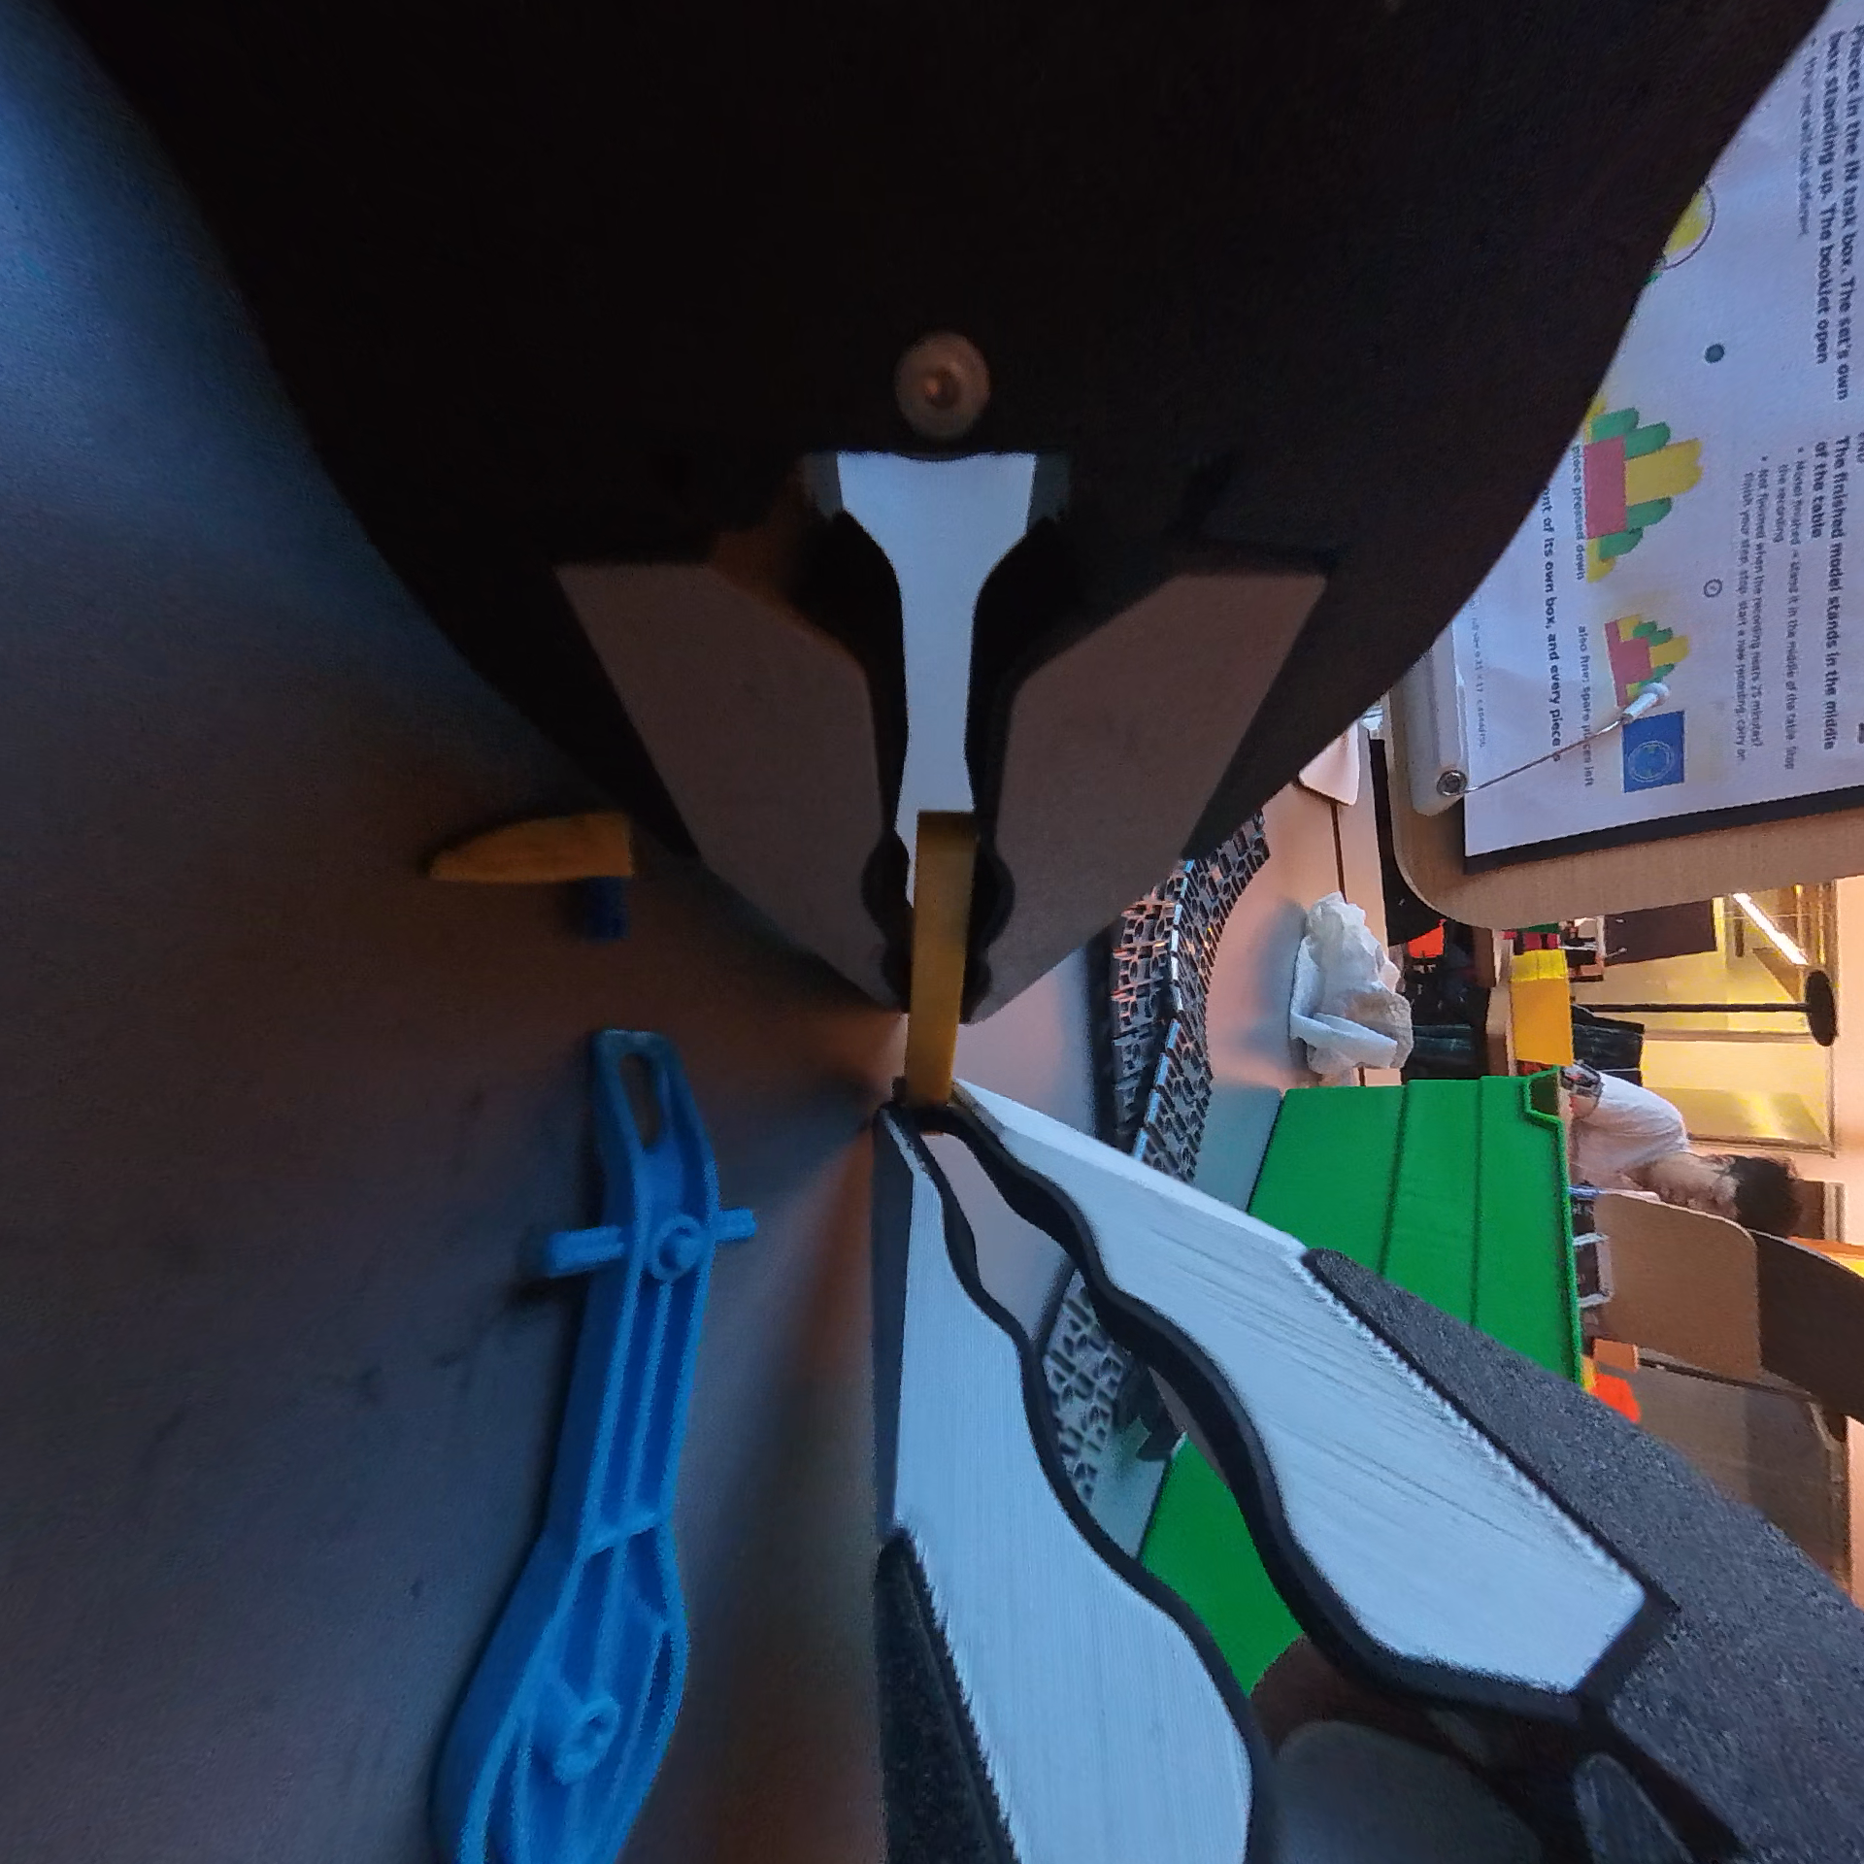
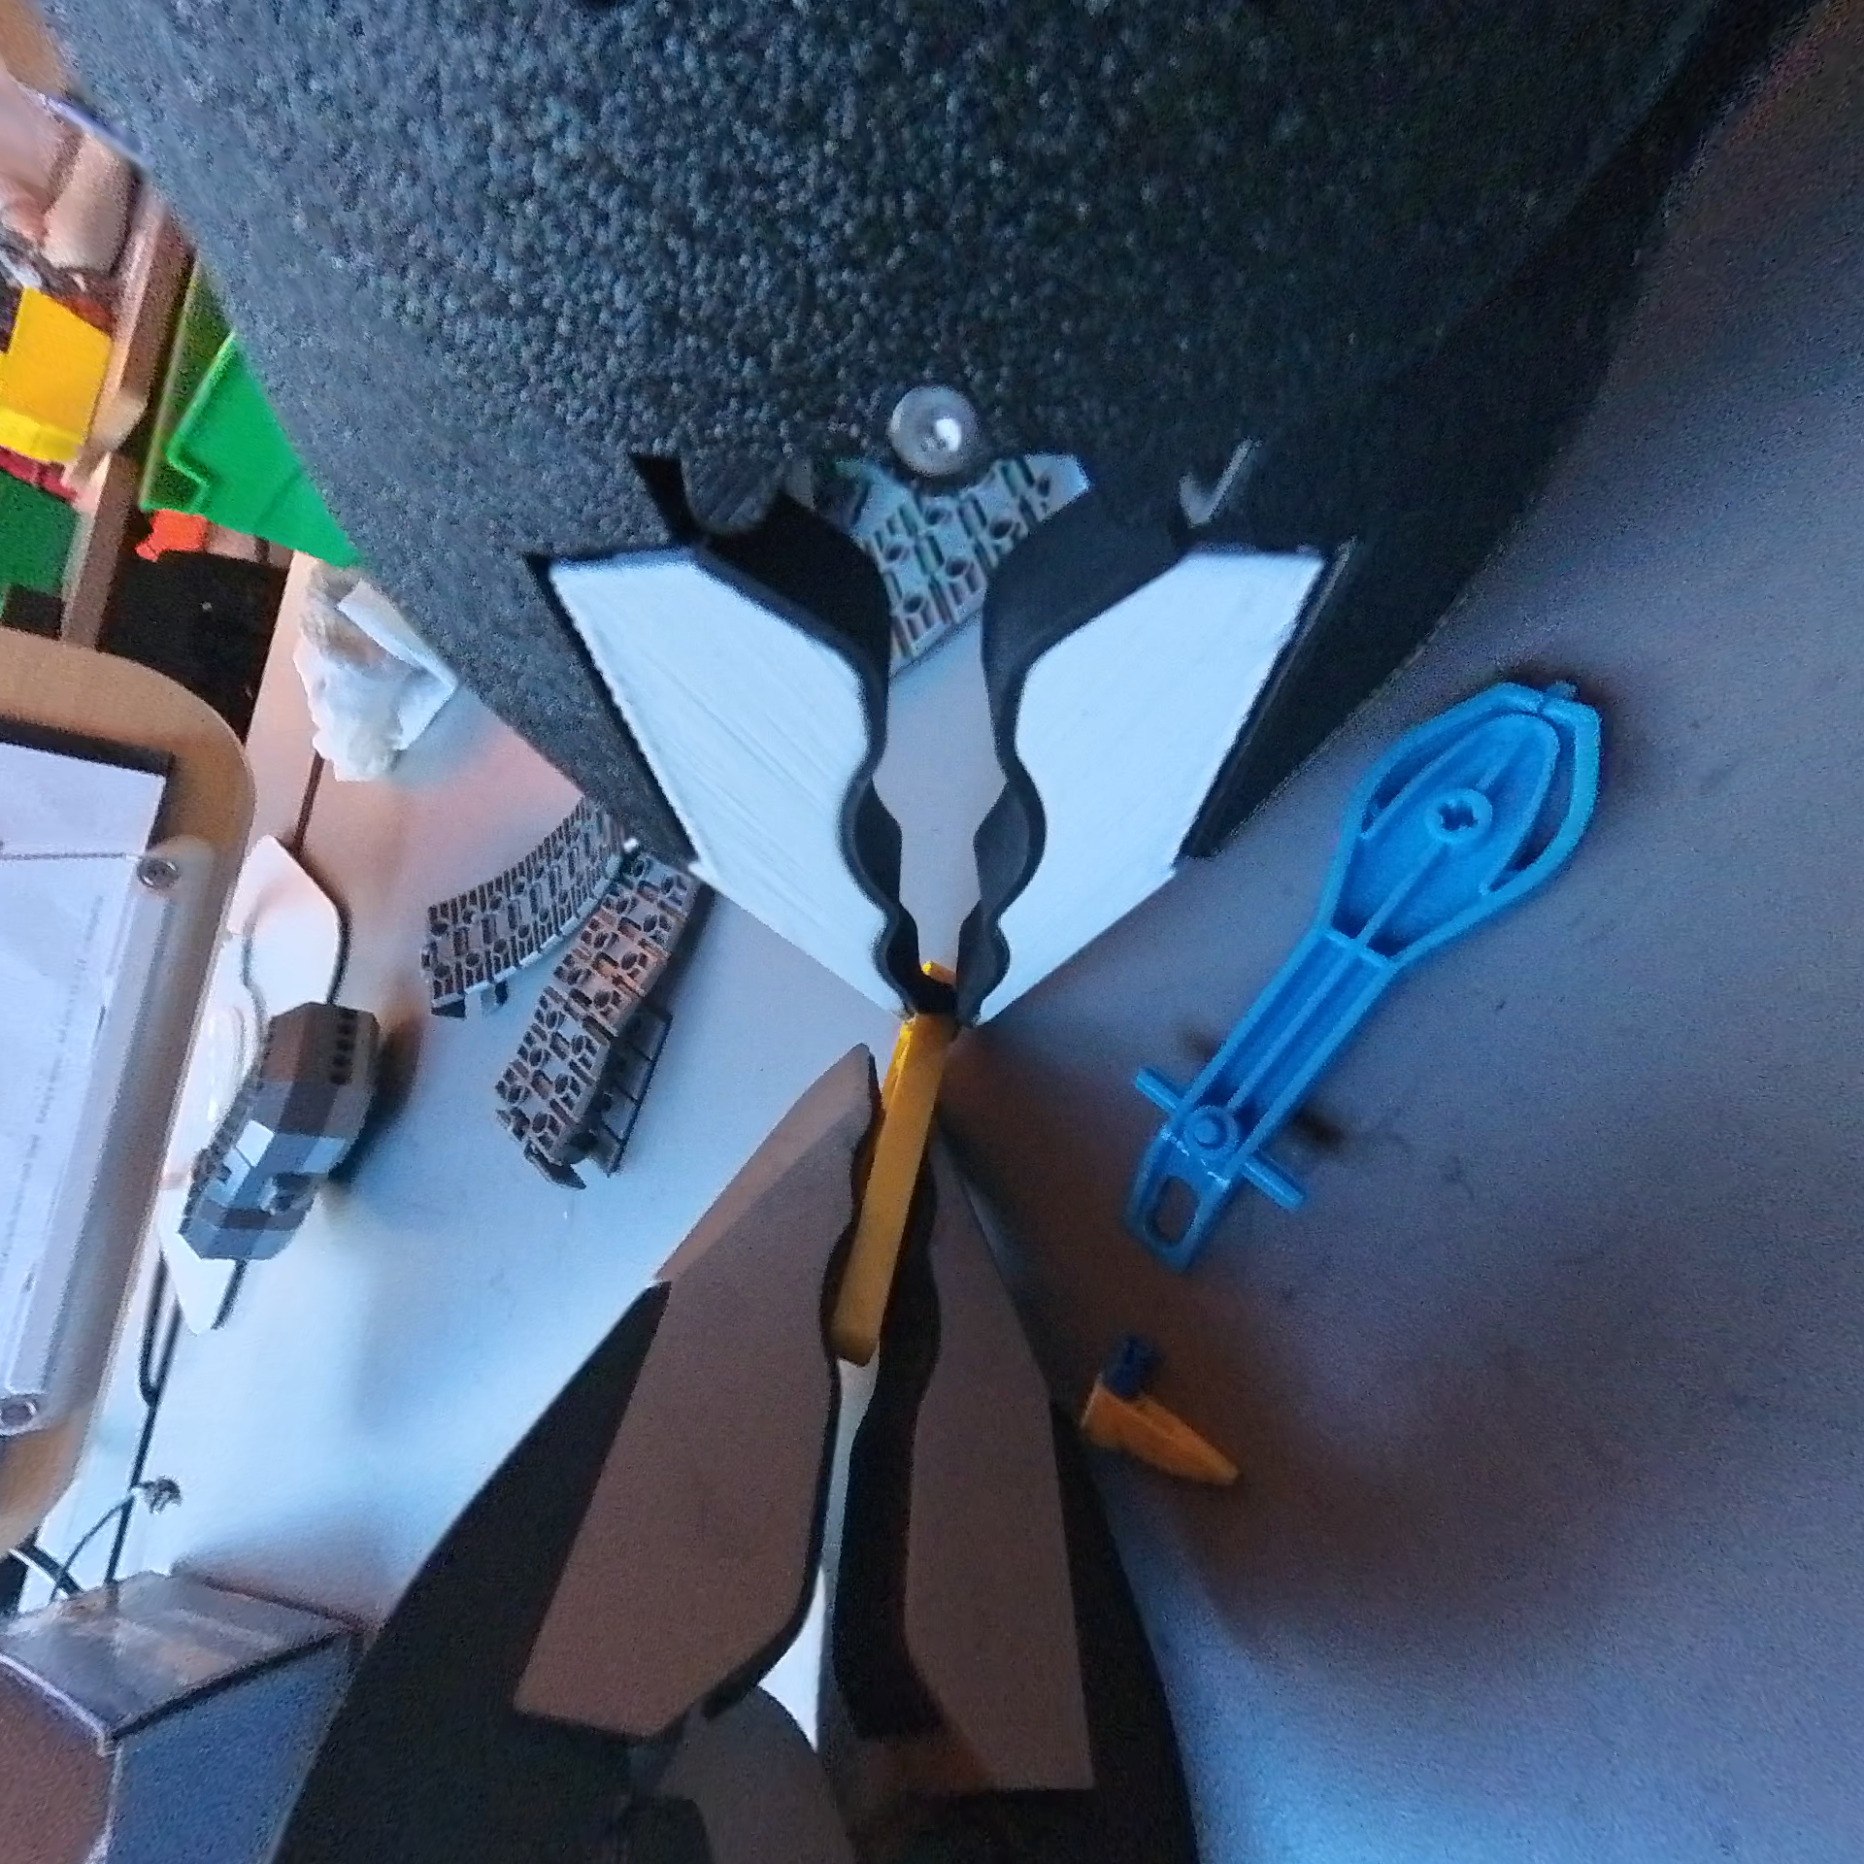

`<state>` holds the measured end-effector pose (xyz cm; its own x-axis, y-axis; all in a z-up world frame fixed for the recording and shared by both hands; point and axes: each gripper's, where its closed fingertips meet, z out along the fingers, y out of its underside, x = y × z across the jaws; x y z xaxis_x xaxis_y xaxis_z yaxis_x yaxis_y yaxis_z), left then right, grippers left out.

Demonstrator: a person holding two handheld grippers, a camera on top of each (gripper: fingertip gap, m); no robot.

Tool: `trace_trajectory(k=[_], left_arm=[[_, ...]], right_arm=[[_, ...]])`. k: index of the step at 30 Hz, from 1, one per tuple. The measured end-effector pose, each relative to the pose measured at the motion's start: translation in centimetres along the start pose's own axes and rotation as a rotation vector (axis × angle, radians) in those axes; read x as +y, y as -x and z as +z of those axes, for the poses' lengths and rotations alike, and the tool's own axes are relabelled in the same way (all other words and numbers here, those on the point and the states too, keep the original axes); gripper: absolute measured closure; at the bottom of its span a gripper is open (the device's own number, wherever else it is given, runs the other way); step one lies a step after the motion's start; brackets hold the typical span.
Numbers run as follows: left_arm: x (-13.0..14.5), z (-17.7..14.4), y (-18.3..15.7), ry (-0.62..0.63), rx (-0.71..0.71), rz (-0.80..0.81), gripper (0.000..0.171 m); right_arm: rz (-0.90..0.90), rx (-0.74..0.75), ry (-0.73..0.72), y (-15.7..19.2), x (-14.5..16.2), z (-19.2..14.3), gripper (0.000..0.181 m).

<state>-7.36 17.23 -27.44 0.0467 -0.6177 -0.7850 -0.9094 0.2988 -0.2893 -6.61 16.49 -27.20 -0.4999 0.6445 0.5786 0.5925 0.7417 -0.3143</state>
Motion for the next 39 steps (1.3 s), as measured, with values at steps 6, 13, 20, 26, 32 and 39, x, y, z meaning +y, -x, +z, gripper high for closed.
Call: trace_trajectory(k=[6,13,20,26,32,39], left_arm=[[0.0,0.06,0.05,-0.004,-0.009,0.019,0.166],[0.04,0.08,0.08,-0.004,-0.04,0.094,0.166],[-0.07,0.14,0.0,-0.033,-0.016,0.093,0.166],[-0.03,0.15,0.0,-0.029,-0.019,0.086,0.166],[-0.05,0.13,-0.01,-0.031,-0.017,0.081,0.166],[-0.12,0.13,-0.01,-0.037,-0.019,0.085,0.166]], right_arm=[[-0.043,-0.068,-0.032,-0.03,-0.03,-0.01,0.179],[-0.011,-0.131,-0.069,0.02,-0.08,-0.06,0.179],[0.028,-0.119,-0.029,0.11,0.01,-0.23,0.179],[0.024,-0.103,-0.004,0.08,0.05,-0.25,0.179],[0.016,-0.079,0.004,0.07,0.05,-0.29,0.179],[-0.013,-0.077,-0.004,0.14,0.03,-0.35,0.179]])
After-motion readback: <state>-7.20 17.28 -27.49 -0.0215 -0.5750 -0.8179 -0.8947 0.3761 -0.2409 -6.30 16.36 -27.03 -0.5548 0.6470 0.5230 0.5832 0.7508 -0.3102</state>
